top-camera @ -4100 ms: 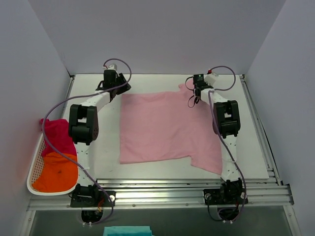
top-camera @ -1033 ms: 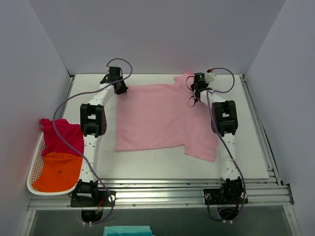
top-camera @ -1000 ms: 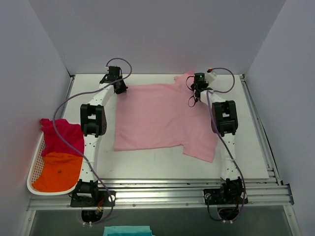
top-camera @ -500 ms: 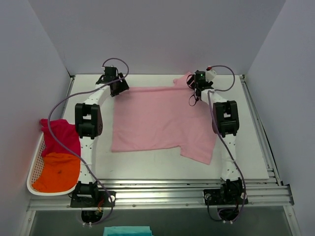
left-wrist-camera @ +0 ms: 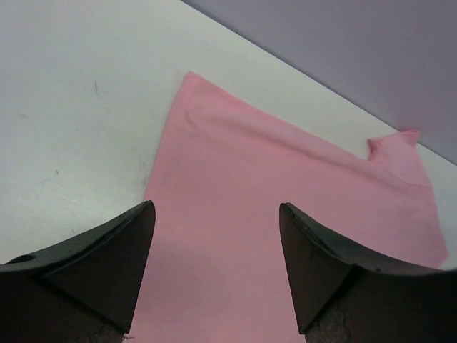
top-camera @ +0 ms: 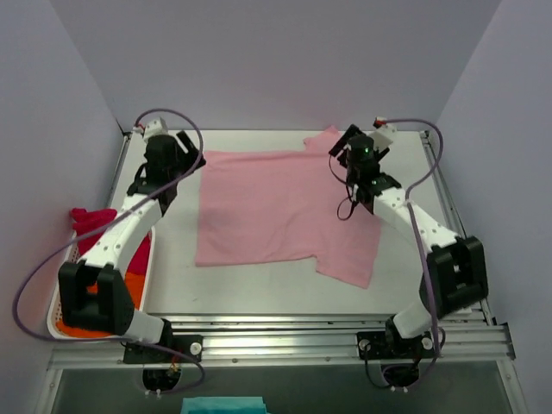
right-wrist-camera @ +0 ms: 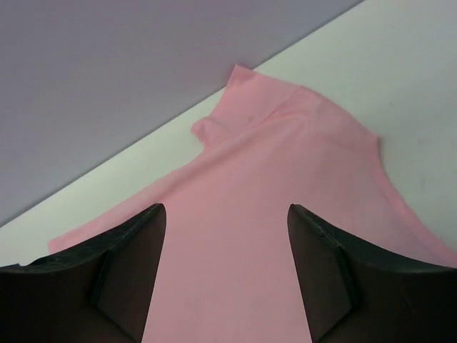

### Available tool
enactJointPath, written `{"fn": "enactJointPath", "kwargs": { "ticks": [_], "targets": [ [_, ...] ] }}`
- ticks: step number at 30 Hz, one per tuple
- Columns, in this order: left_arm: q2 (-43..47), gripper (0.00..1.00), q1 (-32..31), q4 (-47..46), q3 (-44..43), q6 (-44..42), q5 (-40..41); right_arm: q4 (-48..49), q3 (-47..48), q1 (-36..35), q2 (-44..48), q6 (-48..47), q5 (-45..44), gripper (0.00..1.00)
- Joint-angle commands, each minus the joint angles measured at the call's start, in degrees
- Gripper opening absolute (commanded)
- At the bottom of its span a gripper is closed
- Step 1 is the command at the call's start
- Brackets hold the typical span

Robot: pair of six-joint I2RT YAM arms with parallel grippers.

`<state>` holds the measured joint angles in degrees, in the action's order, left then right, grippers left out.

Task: Fold and stack the t-shirts
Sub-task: Flatten out the tshirt, then grap the side of the flattened tshirt closest away from the robot with both arms

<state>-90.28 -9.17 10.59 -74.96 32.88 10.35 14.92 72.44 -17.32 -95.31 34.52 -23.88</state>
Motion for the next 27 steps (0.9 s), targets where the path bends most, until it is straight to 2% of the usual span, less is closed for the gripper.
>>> {"fn": "enactJointPath", "kwargs": {
  "ticks": [1, 3, 5, 6, 10, 11, 13, 16, 20, 23, 24, 27],
  "targets": [
    [10.98, 0.79, -5.85, -2.51, 14.46, 6.04, 7.21, -1.29, -15.45, -3.23, 13.33, 6.5, -3.62, 0.64],
    [18.08, 0.77, -9.71, -1.98, 23.31, 9.81, 7.93, -3.57, -25.45, -5.34, 22.21, 13.5, -6.87, 0.64],
    [22.14, 0.76, -14.18, -1.02, 28.26, 11.75, 9.95, -10.64, -29.97, -9.82, 27.69, 18.1, -12.55, 0.64],
    [25.82, 0.75, -15.86, 0.73, 32.03, 14.29, 10.91, -13.57, -31.47, -11.58, 32.68, 23.43, -14.34, 0.63],
    [32.79, 0.74, -23.43, 5.31, 38.12, 18.61, 15.13, -28.15, -35.44, -19.58, 41.68, 30.76, -17.86, 0.62],
    [33.76, 0.74, -24.57, 6.19, 38.83, 19.23, 15.84, -34.45, -35.62, -21.59, 42.82, 32.87, -17.87, 0.62],
    [35.96, 0.73, -27.21, 9.35, 39.88, 20.9, 16.8, -38.98, -36.58, -22.93, 45.29, 37.69, -16.21, 0.6],
    [38.42, 0.72, -29.06, 11.12, 42.69, 22.92, 17.6, -45.05, -38.78, -25.13, 45.83, 42.54, -12.69, 0.56],
    [40.09, 0.72, -29.68, 10.68, 46.56, 24.07, 17.33, -55.49, -39.66, -26.1, 42.76, 51.15, -13.38, 0.54],
    [39.13, 0.72, -29.77, 9.89, 47.8, 24.24, 17.95, -56.57, -38.61, -26.1, 38.37, 51.25, -12.51, 0.5],
    [38.69, 0.72, -29.77, 9.63, 47.8, 24.25, 17.78, -57.19, -38.26, -26.27, 34.96, 52.3, -11.9, 0.46],
    [36.41, 0.72, -29.85, 8.13, 47.63, 23.72, 17.16, -59.65, -35.54, -26.36, 26.07, 52.93, -9.79, 0.43]
  ]
}}
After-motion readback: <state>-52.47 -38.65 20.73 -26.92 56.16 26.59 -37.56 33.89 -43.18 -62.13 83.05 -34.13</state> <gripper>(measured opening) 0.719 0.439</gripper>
